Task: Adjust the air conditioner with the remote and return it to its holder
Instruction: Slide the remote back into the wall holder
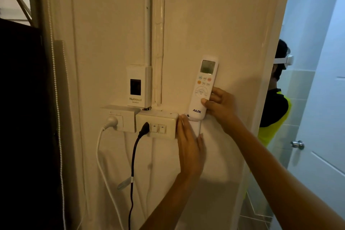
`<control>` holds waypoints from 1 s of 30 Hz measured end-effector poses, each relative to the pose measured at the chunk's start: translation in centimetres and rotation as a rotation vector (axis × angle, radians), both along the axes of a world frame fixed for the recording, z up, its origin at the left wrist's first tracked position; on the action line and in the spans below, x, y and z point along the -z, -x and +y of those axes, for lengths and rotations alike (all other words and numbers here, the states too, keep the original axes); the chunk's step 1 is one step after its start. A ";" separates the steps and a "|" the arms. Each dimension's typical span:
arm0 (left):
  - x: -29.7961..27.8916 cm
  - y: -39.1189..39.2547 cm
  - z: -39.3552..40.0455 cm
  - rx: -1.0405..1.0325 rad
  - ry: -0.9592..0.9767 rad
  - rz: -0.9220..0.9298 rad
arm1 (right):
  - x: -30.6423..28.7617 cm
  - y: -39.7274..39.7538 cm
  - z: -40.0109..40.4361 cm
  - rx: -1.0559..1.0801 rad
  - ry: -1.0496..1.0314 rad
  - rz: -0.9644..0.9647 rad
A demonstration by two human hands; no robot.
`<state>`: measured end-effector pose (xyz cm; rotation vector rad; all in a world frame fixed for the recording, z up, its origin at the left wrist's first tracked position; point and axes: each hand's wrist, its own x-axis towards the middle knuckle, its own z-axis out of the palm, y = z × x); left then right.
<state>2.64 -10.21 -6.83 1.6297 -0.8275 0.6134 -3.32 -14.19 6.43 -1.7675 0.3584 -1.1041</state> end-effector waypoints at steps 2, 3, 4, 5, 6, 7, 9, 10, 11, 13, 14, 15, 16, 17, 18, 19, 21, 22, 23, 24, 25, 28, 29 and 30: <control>0.3 -0.2 -0.3 -0.024 -0.021 -0.021 | 0.3 -0.2 0.1 0.028 0.019 0.010; 0.3 -0.2 -0.3 -0.029 -0.032 -0.026 | 0.5 -0.3 0.1 0.050 0.031 0.020; 0.3 -0.2 -0.3 -0.032 -0.041 -0.030 | 0.7 -0.5 0.1 0.072 0.044 0.028; 0.3 -0.3 -0.2 -0.033 -0.048 -0.036 | 0.9 -0.5 0.1 0.093 0.057 0.033; 0.4 -0.4 -0.1 -0.027 -0.051 -0.040 | 1.0 -0.6 0.2 0.109 0.070 0.035; 0.4 -0.5 -0.1 -0.014 -0.052 -0.042 | 1.0 -0.7 0.3 0.122 0.083 0.038; 0.7 -0.7 0.0 -0.001 -0.066 -0.055 | 1.1 -0.9 0.5 0.141 0.113 0.052; 0.8 -0.8 0.0 -0.003 -0.075 -0.062 | 1.1 -1.0 0.6 0.154 0.138 0.067; 0.9 -1.0 -0.1 -0.004 -0.082 -0.064 | 1.2 -1.1 0.7 0.170 0.170 0.089; 1.0 -1.0 -0.2 0.008 -0.094 -0.055 | 1.4 -1.1 0.8 0.200 0.236 0.147; 0.9 -1.1 -0.3 0.021 -0.099 -0.049 | 1.6 -1.1 0.7 0.206 0.257 0.173; 0.9 -1.1 -0.3 0.034 -0.101 -0.045 | 1.7 -1.1 0.7 0.202 0.262 0.192; 0.9 -1.1 -0.3 0.038 -0.100 -0.047 | 1.8 -1.0 0.7 0.193 0.251 0.201; 1.0 -1.2 -0.3 0.032 -0.099 -0.051 | 1.9 -0.9 0.6 0.184 0.236 0.204; 1.0 -1.2 -0.3 0.024 -0.099 -0.053 | 1.8 -0.9 0.5 0.177 0.224 0.202; 1.0 -1.2 -0.3 0.022 -0.101 -0.053 | 1.8 -0.8 0.4 0.170 0.217 0.201; 0.9 -1.1 -0.2 0.028 -0.104 -0.054 | 1.7 -0.8 0.3 0.164 0.212 0.201; 0.8 -1.1 -0.2 0.031 -0.105 -0.053 | 1.6 -0.7 0.3 0.167 0.212 0.204; 0.8 -1.1 -0.1 0.029 -0.106 -0.051 | 1.5 -0.7 0.3 0.171 0.212 0.208; 0.7 -1.1 -0.1 0.024 -0.107 -0.051 | 1.4 -0.6 0.3 0.175 0.213 0.211; 0.7 -1.0 -0.1 0.019 -0.107 -0.052 | 1.3 -0.5 0.3 0.179 0.218 0.214; 0.7 -0.9 -0.1 -0.011 -0.113 -0.059 | 1.1 -0.3 0.3 0.199 0.240 0.219; 0.7 -0.8 0.0 -0.031 -0.117 -0.069 | 1.1 -0.3 0.4 0.210 0.251 0.226; 0.7 -0.9 0.0 -0.049 -0.123 -0.079 | 1.1 -0.3 0.4 0.224 0.266 0.240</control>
